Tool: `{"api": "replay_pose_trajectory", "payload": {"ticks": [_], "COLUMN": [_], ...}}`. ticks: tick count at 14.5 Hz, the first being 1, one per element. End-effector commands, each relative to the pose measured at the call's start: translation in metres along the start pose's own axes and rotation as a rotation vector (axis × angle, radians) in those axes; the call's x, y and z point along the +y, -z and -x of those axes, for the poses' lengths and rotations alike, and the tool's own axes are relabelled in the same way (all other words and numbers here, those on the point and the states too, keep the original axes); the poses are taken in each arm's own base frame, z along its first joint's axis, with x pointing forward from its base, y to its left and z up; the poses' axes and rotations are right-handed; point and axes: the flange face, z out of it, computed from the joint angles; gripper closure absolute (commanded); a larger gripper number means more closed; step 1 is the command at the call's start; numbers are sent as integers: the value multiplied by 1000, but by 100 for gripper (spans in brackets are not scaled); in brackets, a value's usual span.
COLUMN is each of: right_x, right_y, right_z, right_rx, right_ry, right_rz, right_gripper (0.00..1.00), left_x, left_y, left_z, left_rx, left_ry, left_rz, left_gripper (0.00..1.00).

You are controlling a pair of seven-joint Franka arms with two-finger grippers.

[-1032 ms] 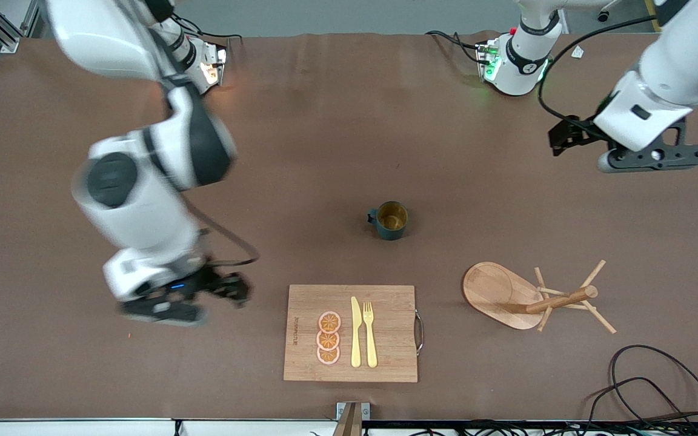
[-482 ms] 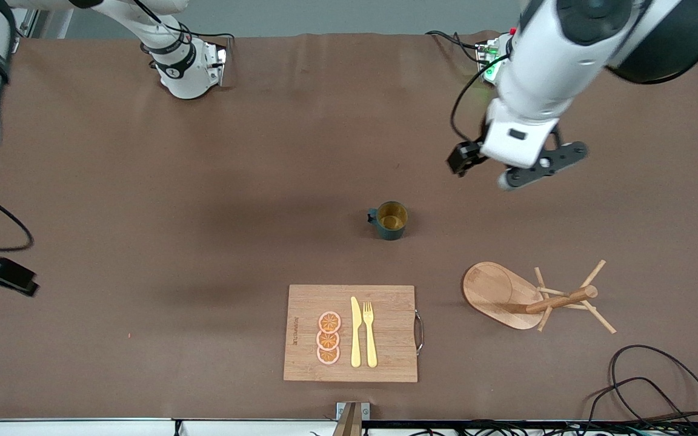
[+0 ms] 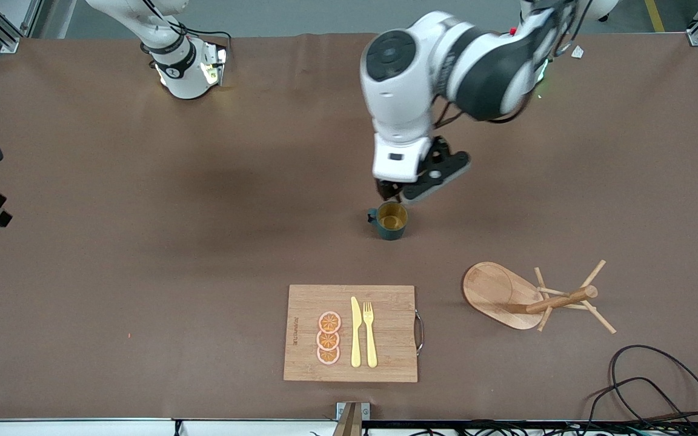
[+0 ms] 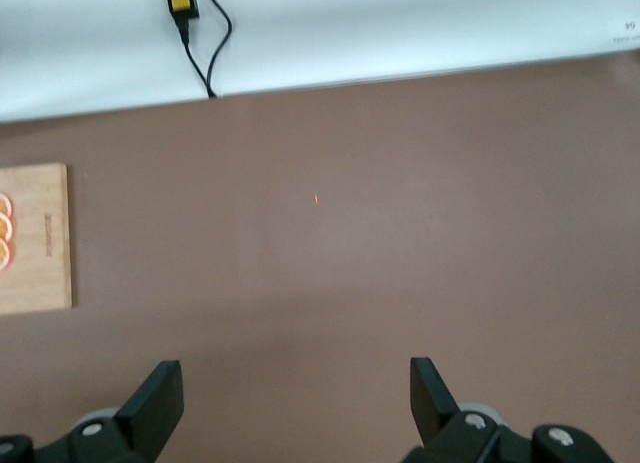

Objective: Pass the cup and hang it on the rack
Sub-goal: 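Lower the left gripper onto the mug handle and grasp it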

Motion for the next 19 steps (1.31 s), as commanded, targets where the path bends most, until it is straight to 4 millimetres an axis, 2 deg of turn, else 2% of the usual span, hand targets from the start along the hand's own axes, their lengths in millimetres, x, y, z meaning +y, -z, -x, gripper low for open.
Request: {"api": "replay_pose_trajectory", "payload": {"ticks": [1,2,5,6,7,10,12,15,17,19], "right_x": [7,7,5,6,7,-3,-7,0,0,-4], "right_y": [5,6,19,17,14,20,21,19,18,21], "right_z": [29,31,29,31,36,43,46,53,60,58], "right_rx": [-55,-65,-55,-74,-116,-121,-120,-120,-115,-106], "right_ry": [18,18,30,28,18,31,38,26,26,32], "right_rz": [-8,-7,0,1,1,-4,-6,-7,-7,-9], "right_gripper": [0,0,0,0,0,0,0,0,0,0], "left_x": [35,44,72,80,86,91,99,102,101,98], "left_y": [-29,-45,-110,-125,-139,-181,-199,-217,-222,-231], "left_z": [36,52,101,114,123,151,167,182,184,185], "left_rx": [85,108,233,265,289,357,399,415,418,429], "left_ry": [111,170,293,321,342,363,377,395,395,393], "left_rz": [7,-2,-8,-5,-7,-36,-19,-22,-30,-54], "left_gripper": [0,0,0,0,0,1,2,2,2,6]}}
